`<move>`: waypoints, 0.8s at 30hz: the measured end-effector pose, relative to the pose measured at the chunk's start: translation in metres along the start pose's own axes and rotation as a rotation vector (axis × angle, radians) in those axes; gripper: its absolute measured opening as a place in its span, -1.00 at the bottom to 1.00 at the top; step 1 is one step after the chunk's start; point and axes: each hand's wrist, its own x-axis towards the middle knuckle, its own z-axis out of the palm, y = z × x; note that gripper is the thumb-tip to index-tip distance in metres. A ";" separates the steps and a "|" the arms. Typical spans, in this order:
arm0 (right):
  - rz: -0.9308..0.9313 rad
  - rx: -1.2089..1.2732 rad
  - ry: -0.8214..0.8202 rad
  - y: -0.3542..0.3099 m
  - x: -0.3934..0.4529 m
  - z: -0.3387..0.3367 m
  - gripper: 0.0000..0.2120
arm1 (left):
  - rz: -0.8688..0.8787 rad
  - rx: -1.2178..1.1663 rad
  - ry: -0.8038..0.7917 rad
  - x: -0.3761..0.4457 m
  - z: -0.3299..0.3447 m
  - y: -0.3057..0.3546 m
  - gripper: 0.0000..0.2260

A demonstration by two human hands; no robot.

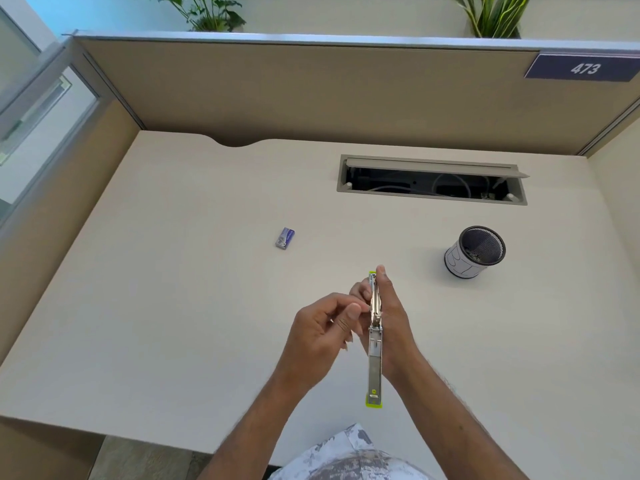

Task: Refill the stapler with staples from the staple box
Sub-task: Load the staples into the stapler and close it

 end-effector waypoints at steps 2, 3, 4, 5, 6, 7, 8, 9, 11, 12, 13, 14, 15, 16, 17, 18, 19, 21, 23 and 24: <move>-0.019 0.053 -0.023 0.001 0.002 0.000 -0.51 | -0.013 0.017 0.109 0.002 0.002 -0.007 -0.91; -0.033 0.066 -0.027 0.002 0.003 -0.001 -0.51 | -0.013 0.055 0.155 0.002 0.004 -0.009 -0.92; -0.047 0.082 -0.030 0.004 0.004 -0.003 -0.50 | -0.004 0.111 0.203 0.003 0.005 -0.012 -0.91; -0.058 0.100 -0.032 0.005 0.005 -0.004 -0.48 | 0.018 0.176 0.244 0.004 0.006 -0.015 -0.89; -0.065 0.116 -0.027 0.007 0.006 -0.006 -0.46 | 0.053 0.250 0.277 0.005 0.006 -0.017 -0.87; -0.070 0.126 -0.024 0.008 0.005 -0.005 -0.45 | 0.094 0.326 0.298 0.006 0.006 -0.019 -0.86; -0.071 0.130 -0.025 0.009 0.005 -0.005 -0.45 | 0.134 0.398 0.310 0.007 0.006 -0.021 -0.85; -0.063 0.138 -0.029 0.010 0.005 -0.005 -0.47 | 0.166 0.459 0.316 0.009 0.006 -0.022 -0.85; -0.034 0.154 -0.034 0.011 0.004 -0.003 -0.50 | 0.203 0.539 0.326 0.010 0.008 -0.023 -0.84; -0.018 0.156 -0.034 0.011 0.004 -0.003 -0.50 | 0.211 0.559 0.332 0.011 0.009 -0.022 -0.83; -0.007 0.157 -0.033 0.010 0.003 -0.002 -0.48 | 0.214 0.571 0.336 0.011 0.010 -0.022 -0.83; -0.002 0.156 -0.027 0.009 0.001 0.000 -0.46 | 0.215 0.581 0.341 0.012 0.010 -0.021 -0.83; 0.003 0.154 -0.020 0.008 -0.001 0.002 -0.42 | 0.216 0.591 0.347 0.012 0.010 -0.021 -0.83; 0.009 0.144 -0.017 0.008 -0.002 0.003 -0.38 | 0.215 0.599 0.355 0.012 0.011 -0.020 -0.85; 0.013 0.133 -0.015 0.008 -0.003 0.004 -0.37 | 0.216 0.604 0.365 0.013 0.011 -0.020 -0.86; 0.014 0.127 -0.011 0.009 -0.003 0.004 -0.39 | 0.216 0.604 0.374 0.013 0.011 -0.019 -0.87; 0.014 0.133 -0.004 0.011 -0.002 0.003 -0.43 | 0.211 0.596 0.382 0.013 0.012 -0.018 -0.88; 0.005 0.137 0.009 0.012 0.000 0.002 -0.48 | 0.185 0.556 0.402 0.012 0.012 -0.017 -0.89; -0.018 0.116 0.025 0.013 0.002 0.000 -0.49 | 0.148 0.524 0.436 0.013 0.011 -0.017 -0.88; -0.026 0.108 0.027 0.013 0.002 -0.001 -0.50 | 0.133 0.519 0.450 0.014 0.009 -0.018 -0.88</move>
